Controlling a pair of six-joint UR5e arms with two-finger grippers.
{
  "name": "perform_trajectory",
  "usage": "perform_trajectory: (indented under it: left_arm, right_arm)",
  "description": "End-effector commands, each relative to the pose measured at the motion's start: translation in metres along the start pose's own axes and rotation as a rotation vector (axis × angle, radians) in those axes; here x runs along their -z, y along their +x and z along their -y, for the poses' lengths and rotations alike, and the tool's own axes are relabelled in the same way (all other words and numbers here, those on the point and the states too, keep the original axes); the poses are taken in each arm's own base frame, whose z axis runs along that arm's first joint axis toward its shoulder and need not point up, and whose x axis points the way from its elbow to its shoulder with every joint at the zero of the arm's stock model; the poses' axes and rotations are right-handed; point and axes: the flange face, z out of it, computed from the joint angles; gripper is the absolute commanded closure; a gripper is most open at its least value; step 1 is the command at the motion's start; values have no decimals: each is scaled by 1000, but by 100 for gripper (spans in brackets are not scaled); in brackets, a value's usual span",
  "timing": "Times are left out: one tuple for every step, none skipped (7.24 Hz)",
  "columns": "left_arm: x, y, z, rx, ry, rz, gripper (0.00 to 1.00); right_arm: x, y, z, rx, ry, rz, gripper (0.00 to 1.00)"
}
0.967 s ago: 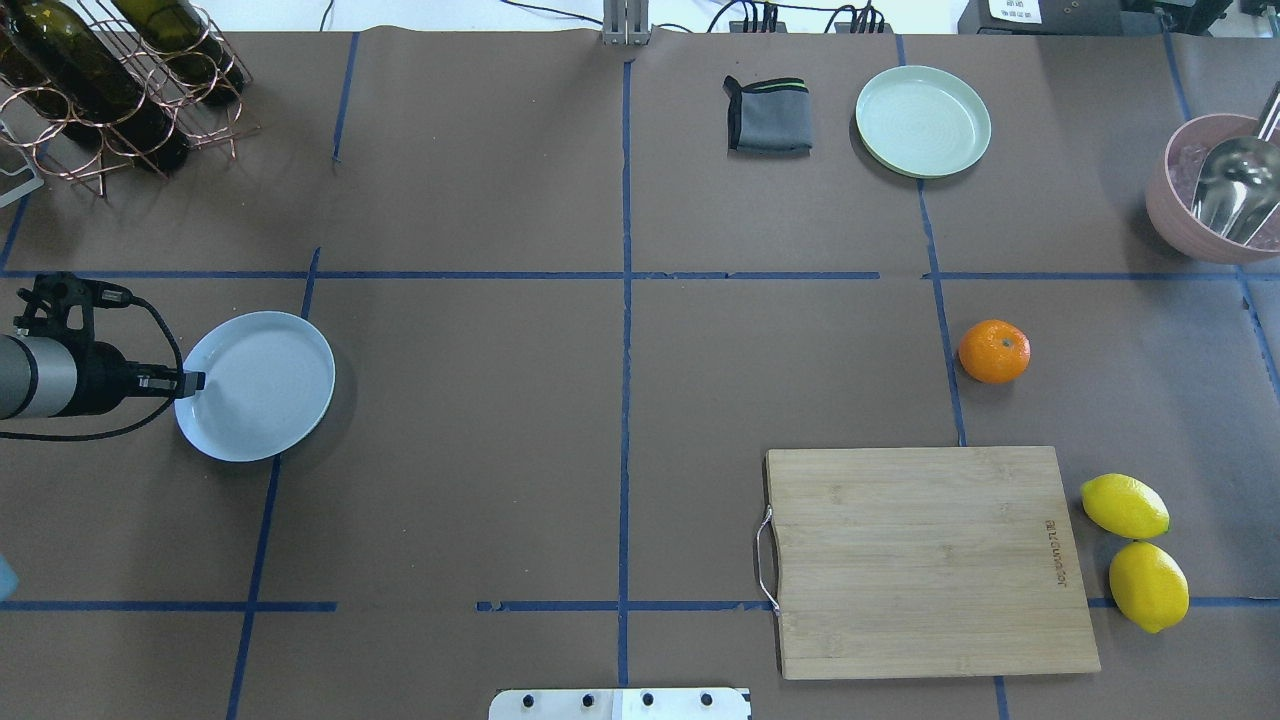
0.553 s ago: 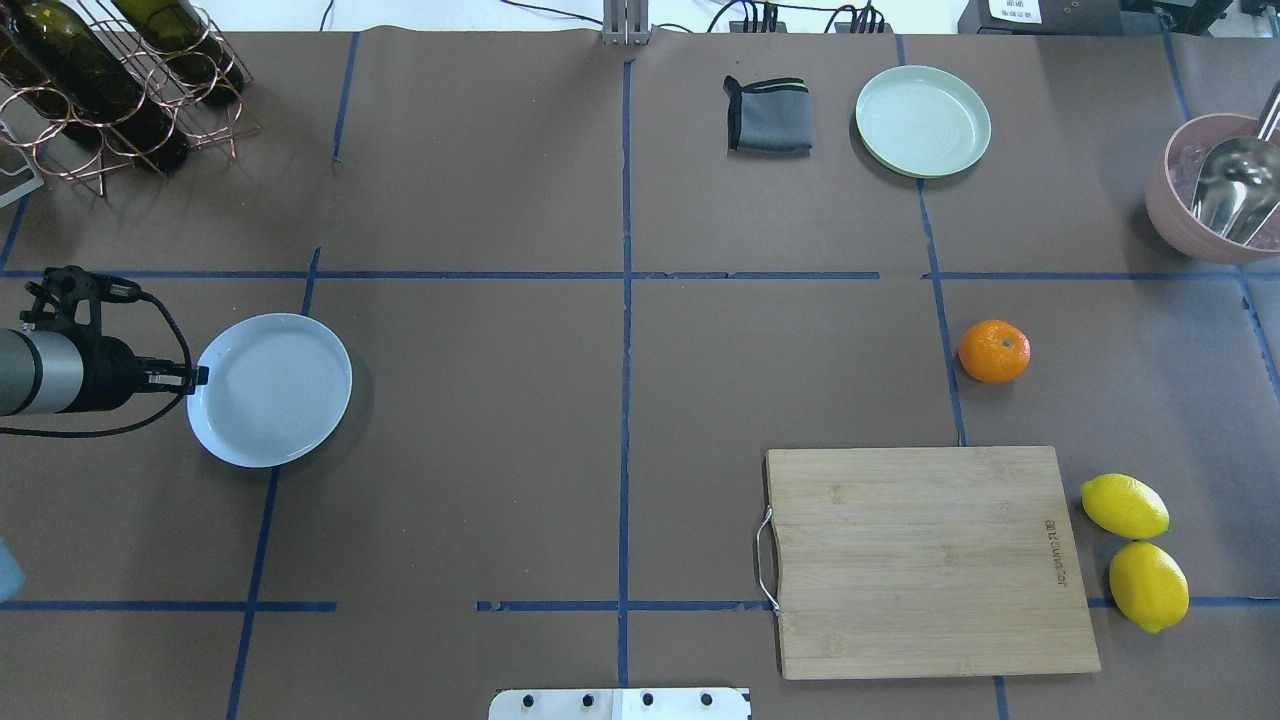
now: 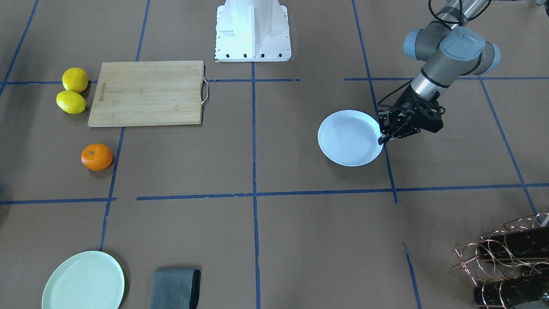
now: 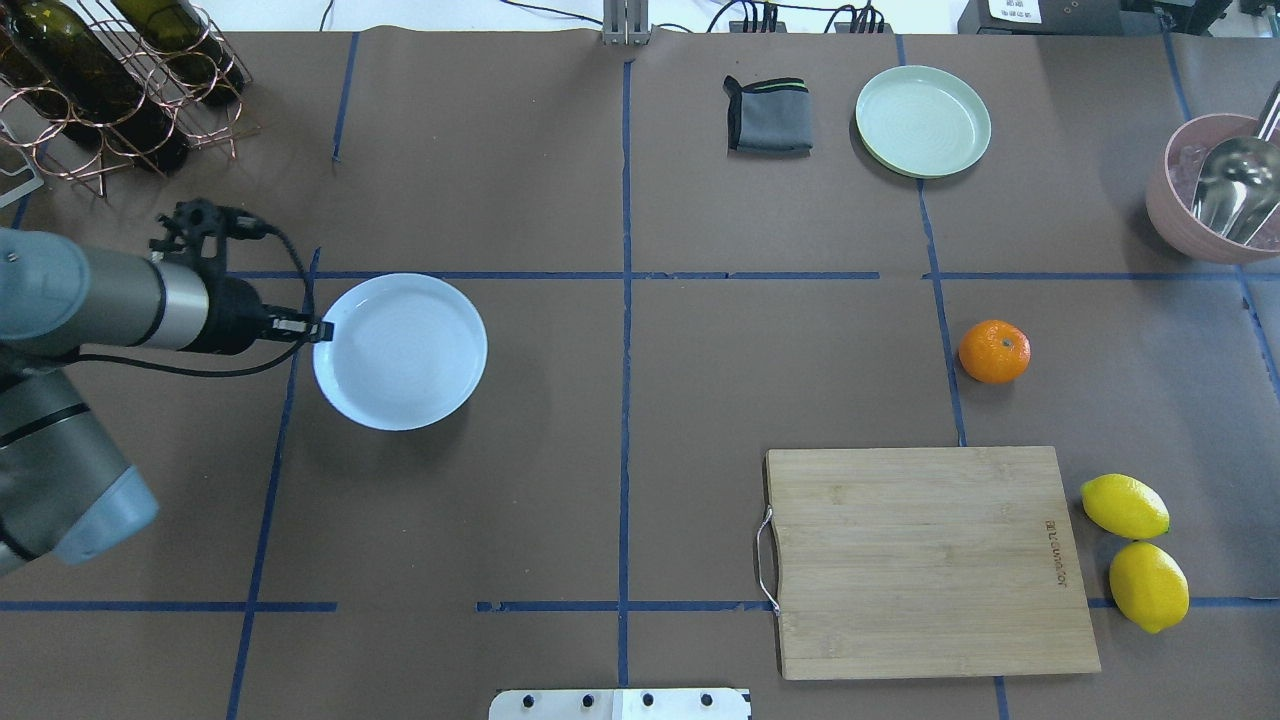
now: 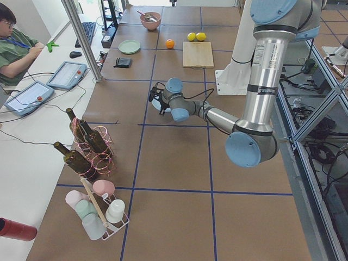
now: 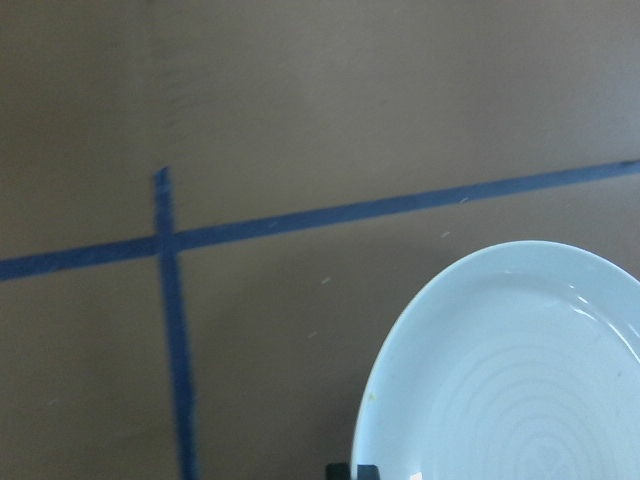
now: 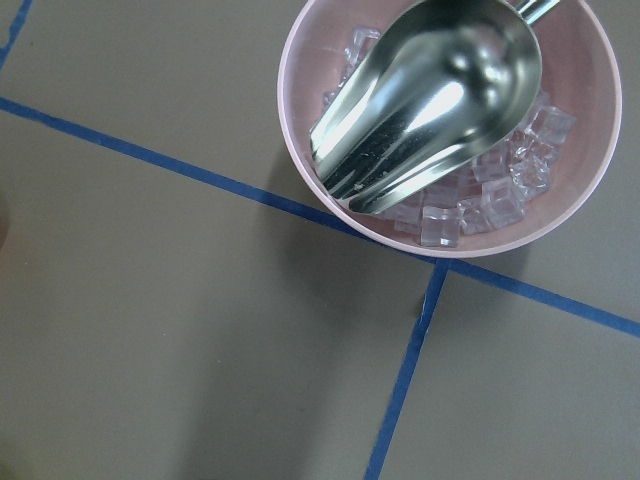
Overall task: Pick orange to plate
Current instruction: 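Slide the light blue plate with the left gripper toward the table center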
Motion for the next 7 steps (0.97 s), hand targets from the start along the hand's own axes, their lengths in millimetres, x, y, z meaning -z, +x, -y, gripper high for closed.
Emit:
perform_trajectory:
  left_arm:
    - [-46,141,14,137,-54,-50,100]
    - [-68,173,5,156,-16,-37,100]
    - [-95,194,-5,166,-12,-16,100]
    - [-107,191,-5,166,-9,2,100]
    - [-112,187,-6,167,-11,13,100]
    - [-115,187,-8,165,-16,17,100]
    - [-117,186,-9,165,-18,20,100]
  right_arm:
    - [-1,1,-1,0,-2,-2,0]
    - [-2,2,-1,-2,-4,-4,0]
    - [-2,2,-1,-2,-5,-5,0]
    - [-1,2,-1,-5,-3,-6,0]
    - [-2,2,-1,-2,-5,-5,0]
    - [-2,2,-1,-2,-5,-7,0]
    - [-2,2,-1,-2,-5,-7,0]
